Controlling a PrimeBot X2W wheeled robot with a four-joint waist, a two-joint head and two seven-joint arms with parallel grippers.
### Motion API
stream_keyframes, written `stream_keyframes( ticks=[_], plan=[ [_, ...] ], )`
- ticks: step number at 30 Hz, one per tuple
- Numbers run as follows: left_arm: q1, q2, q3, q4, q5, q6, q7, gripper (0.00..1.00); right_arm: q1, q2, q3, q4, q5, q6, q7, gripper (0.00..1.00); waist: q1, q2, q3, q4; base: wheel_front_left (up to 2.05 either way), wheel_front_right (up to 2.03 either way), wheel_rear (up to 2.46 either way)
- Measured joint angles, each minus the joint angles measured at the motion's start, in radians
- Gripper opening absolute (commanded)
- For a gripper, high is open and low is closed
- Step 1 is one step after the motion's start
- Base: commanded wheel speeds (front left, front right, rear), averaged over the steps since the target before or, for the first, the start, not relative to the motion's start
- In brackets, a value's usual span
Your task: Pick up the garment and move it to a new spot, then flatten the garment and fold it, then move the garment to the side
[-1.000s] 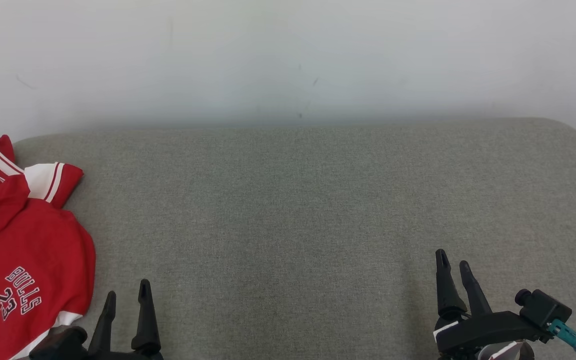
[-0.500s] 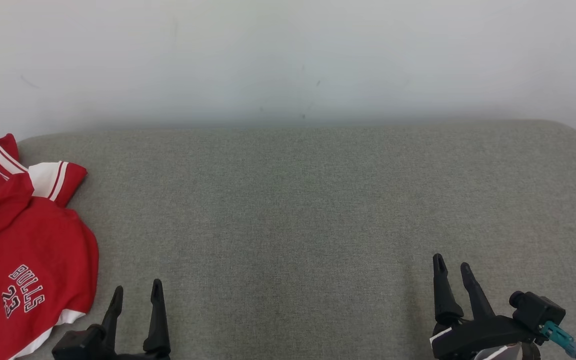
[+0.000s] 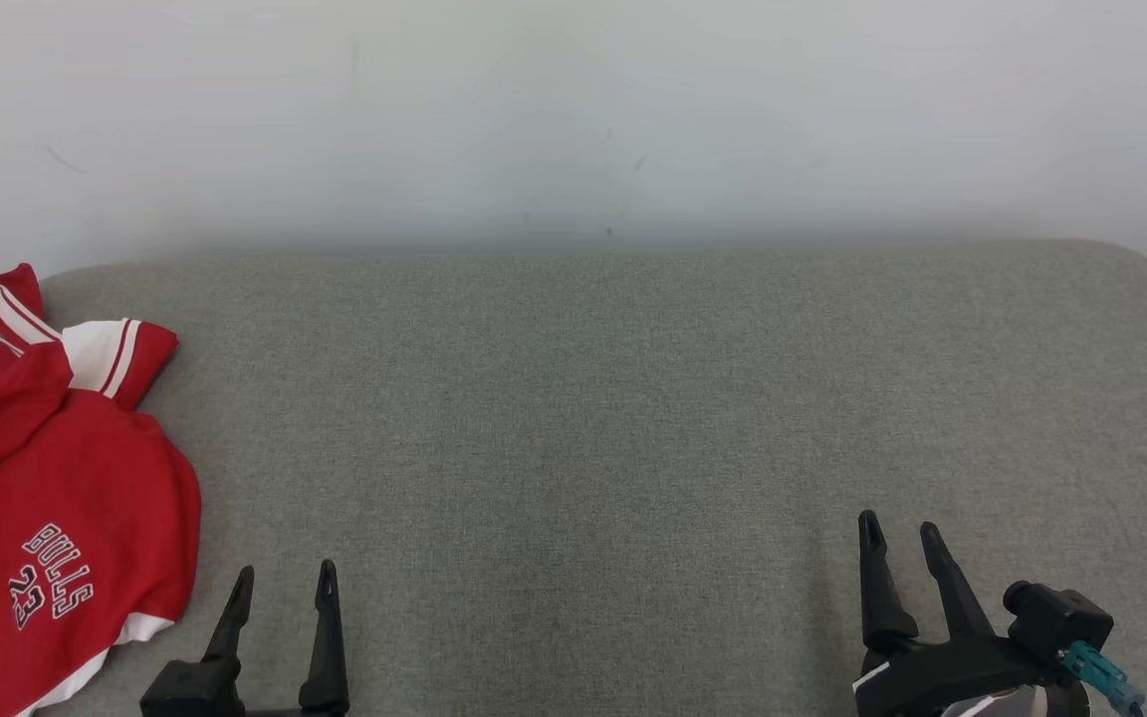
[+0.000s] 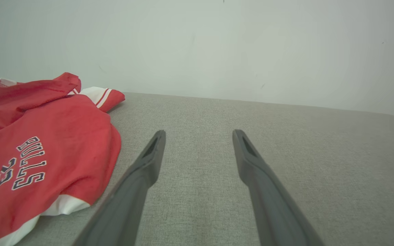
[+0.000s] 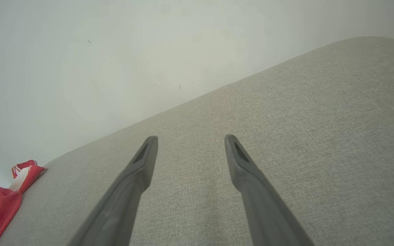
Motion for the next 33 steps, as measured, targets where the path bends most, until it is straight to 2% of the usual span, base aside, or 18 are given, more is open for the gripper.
stream_keyframes(
  ticks=[12, 33],
  plan=[
    [-0.001, 0.002, 0.005, 0.035, 0.063, 0.022, -0.023, 1.00, 0.008, 0.000, -0.014, 0.019, -0.105, 0.000, -0.023, 1.00, 0.0000, 0.0000, 0.001, 0.004, 0.00, 0.00, 0.00],
    [-0.009, -0.025, 0.029, 0.059, 0.128, 0.006, -0.053, 1.00, 0.003, -0.001, -0.013, 0.047, -0.213, 0.000, -0.049, 1.00, 0.0000, 0.0000, 0.002, 0.007, 0.00, 0.00, 0.00]
  ],
)
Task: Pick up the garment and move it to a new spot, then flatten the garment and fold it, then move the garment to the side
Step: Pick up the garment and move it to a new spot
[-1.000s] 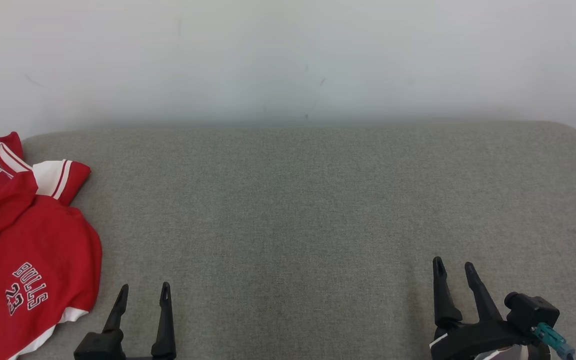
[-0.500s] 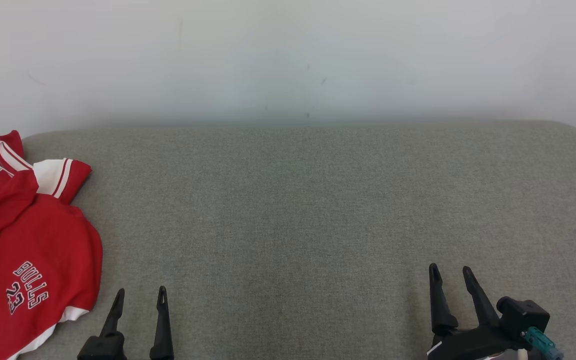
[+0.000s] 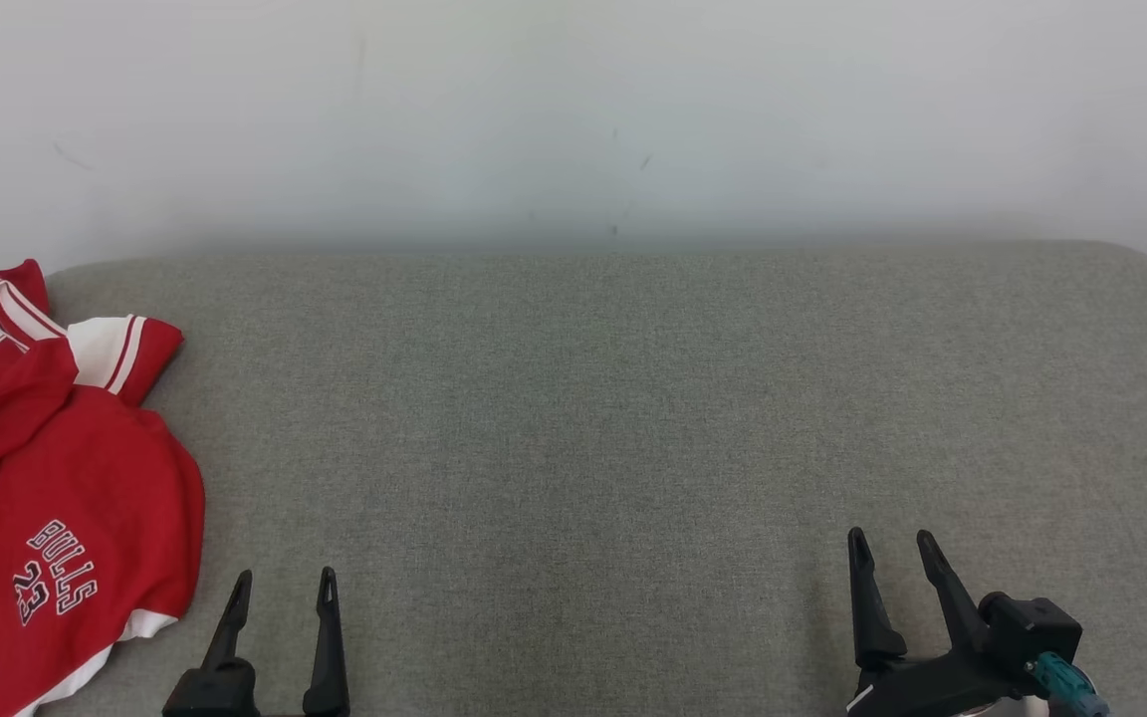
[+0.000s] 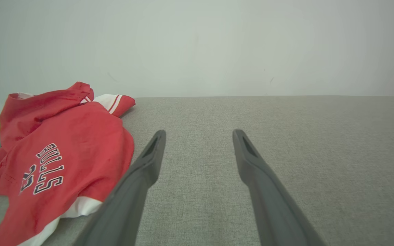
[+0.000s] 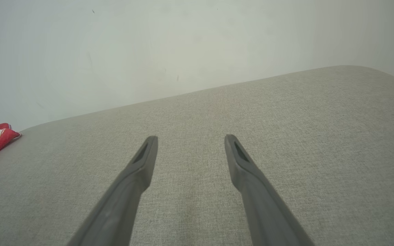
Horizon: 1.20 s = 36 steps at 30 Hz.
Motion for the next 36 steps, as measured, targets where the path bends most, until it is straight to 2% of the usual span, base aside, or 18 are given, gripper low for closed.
stream_keyframes(
  ticks=[9, 17, 25, 33, 36],
  plan=[
    [-0.005, -0.007, 0.008, 0.013, -0.002, -0.004, 0.000, 1.00, 0.000, 0.000, -0.001, 0.006, -0.006, 0.000, 0.000, 1.00, 0.0000, 0.0000, 0.000, 0.005, 0.00, 0.00, 0.00],
    [-0.016, -0.010, 0.007, 0.027, 0.010, -0.001, 0.000, 1.00, 0.001, 0.000, 0.000, 0.004, -0.018, 0.000, -0.002, 1.00, 0.0000, 0.0000, -0.001, 0.051, 0.00, 0.00, 0.00],
    [-0.012, -0.010, 0.021, 0.031, 0.014, 0.002, 0.000, 1.00, 0.018, -0.001, 0.008, 0.006, -0.009, 0.000, -0.003, 1.00, 0.0000, 0.0000, -0.011, 0.165, 0.00, 0.00, 0.00],
    [0.003, 0.005, 0.043, 0.037, 0.020, 0.002, 0.000, 1.00, 0.021, -0.001, 0.034, 0.009, 0.005, 0.000, -0.003, 1.00, 0.0000, 0.0000, -0.024, 0.329, 0.00, 0.00, 0.00],
    [0.024, 0.010, 0.083, 0.018, 0.009, 0.021, 0.000, 1.00, 0.003, -0.001, 0.084, 0.019, 0.009, 0.000, -0.003, 1.00, -0.0001, 0.0000, -0.025, 0.389, 0.00, 0.00, 0.00]
  ],
)
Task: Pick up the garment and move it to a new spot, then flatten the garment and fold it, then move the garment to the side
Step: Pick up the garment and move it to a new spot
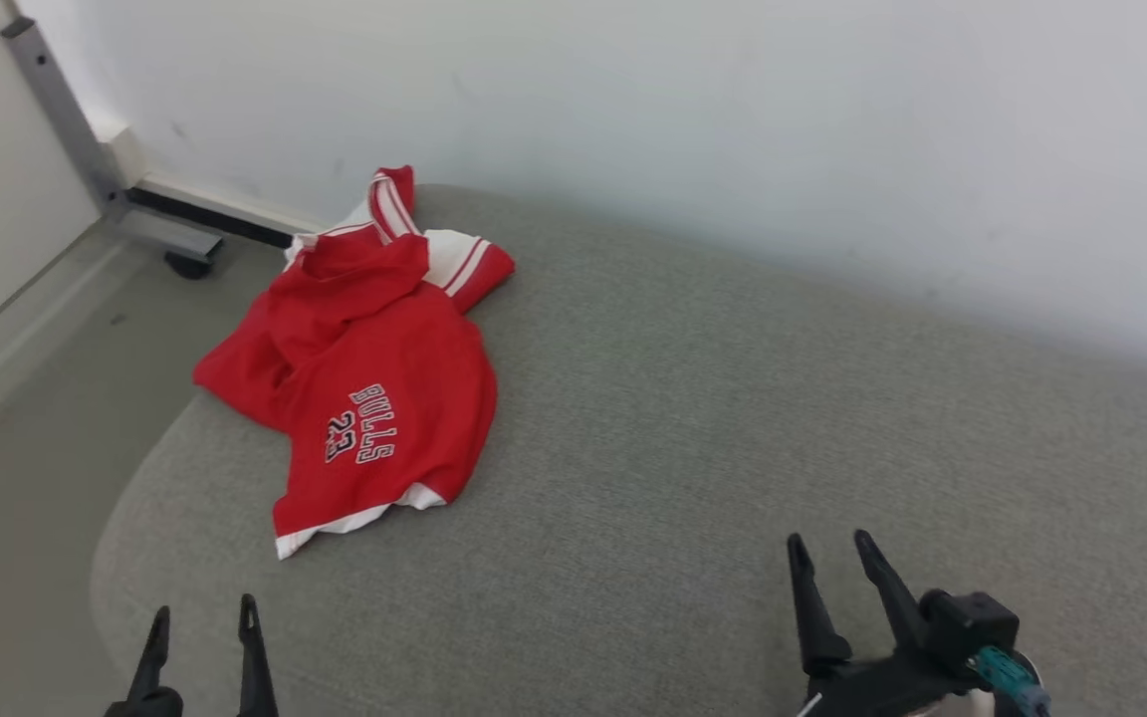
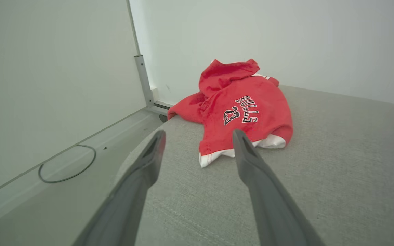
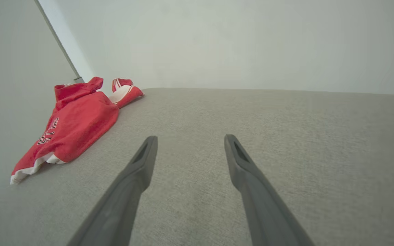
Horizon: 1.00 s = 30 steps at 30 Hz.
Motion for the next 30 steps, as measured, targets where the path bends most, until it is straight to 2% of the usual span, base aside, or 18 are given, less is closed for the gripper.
stream_keyframes(
  ticks=[6, 12, 14, 16, 19, 23, 30],
  plan=[
    [0.053, -0.001, 0.056, -0.056, -0.013, 0.026, 0.000, 1.00, -0.061, 0.002, 0.078, 0.034, 0.010, 0.000, 0.000, 1.00, 0.0000, 0.0000, 0.013, 0.084, 0.00, 0.00, 0.00],
    [0.069, -0.008, 0.071, -0.074, -0.016, 0.029, 0.000, 1.00, -0.086, 0.001, 0.095, 0.056, 0.014, 0.000, 0.000, 1.00, 0.0002, 0.0000, 0.035, 0.112, 0.00, 0.00, 0.00],
    [0.065, -0.010, 0.068, -0.071, -0.023, 0.018, 0.000, 1.00, -0.086, 0.001, 0.096, 0.059, 0.017, 0.000, 0.000, 1.00, 0.0001, 0.0000, 0.034, 0.111, 0.00, 0.00, 0.00],
    [0.029, -0.011, 0.050, -0.027, -0.032, -0.014, 0.000, 1.00, -0.083, 0.001, 0.083, 0.058, 0.018, 0.000, 0.000, 1.00, 0.0000, 0.0000, 0.028, 0.106, 0.00, 0.00, 0.00],
    [-0.070, -0.009, 0.028, 0.050, -0.058, -0.059, 0.033, 1.00, -0.070, 0.001, 0.057, 0.053, 0.016, 0.000, 0.000, 1.00, 0.0000, 0.0000, 0.021, 0.100, 0.00, 0.00, 0.00],
    [-0.269, -0.010, -0.006, 0.174, -0.123, -0.107, 0.149, 1.00, -0.039, 0.001, 0.023, 0.030, 0.009, 0.000, 0.000, 1.00, 0.0001, 0.0000, 0.017, 0.088, 0.00, 0.00, 0.00],
    [-0.574, 0.025, 0.020, 0.430, -0.242, -0.125, 0.375, 1.00, -0.057, 0.002, 0.040, -0.022, -0.043, 0.000, 0.026, 1.00, 0.0001, 0.0000, 0.026, 0.032, 0.00, 0.00, 0.00]
  ],
)
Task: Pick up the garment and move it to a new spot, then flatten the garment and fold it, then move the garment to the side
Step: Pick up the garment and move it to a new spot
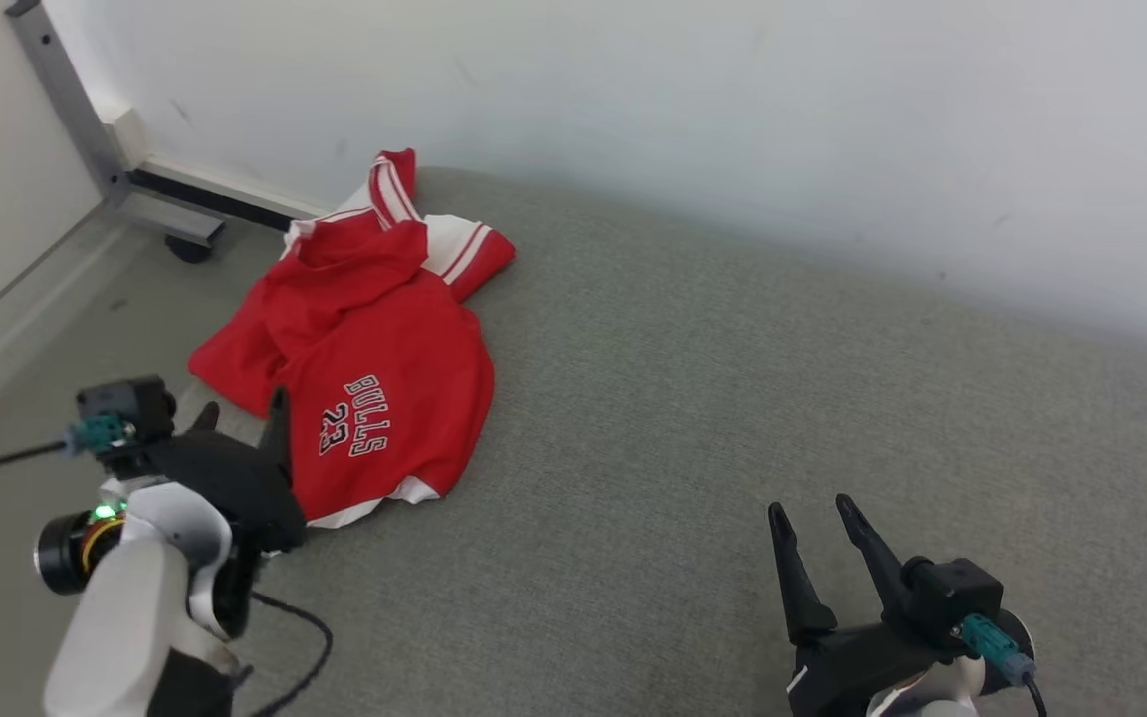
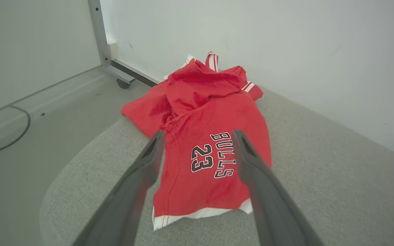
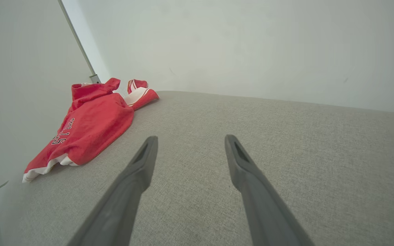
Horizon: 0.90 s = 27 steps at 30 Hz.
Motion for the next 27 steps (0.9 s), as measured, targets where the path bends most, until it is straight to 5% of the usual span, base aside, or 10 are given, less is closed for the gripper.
stream_keyframes(
  ticks=[12, 19, 20, 21, 22, 27],
  plan=[
    [-0.183, 0.109, 0.111, 0.290, -0.161, -0.008, 0.167, 1.00, -0.013, -0.001, 0.001, -0.137, -0.055, 0.000, 0.065, 1.00, 0.0000, 0.0000, 0.091, -0.219, 0.00, 0.00, 0.00],
    [-0.207, 0.155, 0.092, 0.401, -0.132, 0.088, 0.203, 1.00, -0.013, -0.002, -0.003, -0.160, -0.046, 0.000, 0.069, 1.00, 0.0002, 0.0002, 0.182, -0.349, 0.00, 0.00, 0.00],
    [-0.212, 0.161, 0.084, 0.407, -0.123, 0.095, 0.199, 0.47, -0.013, -0.002, -0.004, -0.160, -0.043, 0.000, 0.067, 1.00, 0.0002, 0.0002, 0.195, -0.362, 0.00, 0.00, 0.00],
    [-0.218, 0.165, 0.077, 0.412, -0.114, 0.097, 0.199, 0.29, -0.013, -0.003, -0.004, -0.159, -0.037, 0.000, 0.065, 1.00, 0.0002, 0.0003, 0.206, -0.373, 0.00, 0.00, 0.00],
    [-0.221, 0.167, 0.074, 0.416, -0.110, 0.097, 0.199, 0.00, -0.013, -0.003, -0.002, -0.158, -0.033, 0.000, 0.061, 1.00, 0.0003, 0.0003, 0.217, -0.383, 0.00, 0.00, 0.00],
    [-0.249, 0.188, 0.043, 0.415, -0.089, 0.088, 0.203, 0.00, -0.012, -0.003, 0.015, -0.130, -0.003, 0.000, 0.050, 1.00, 0.0003, 0.0003, 0.236, -0.402, 0.00, 0.00, 0.00]
  ],
)
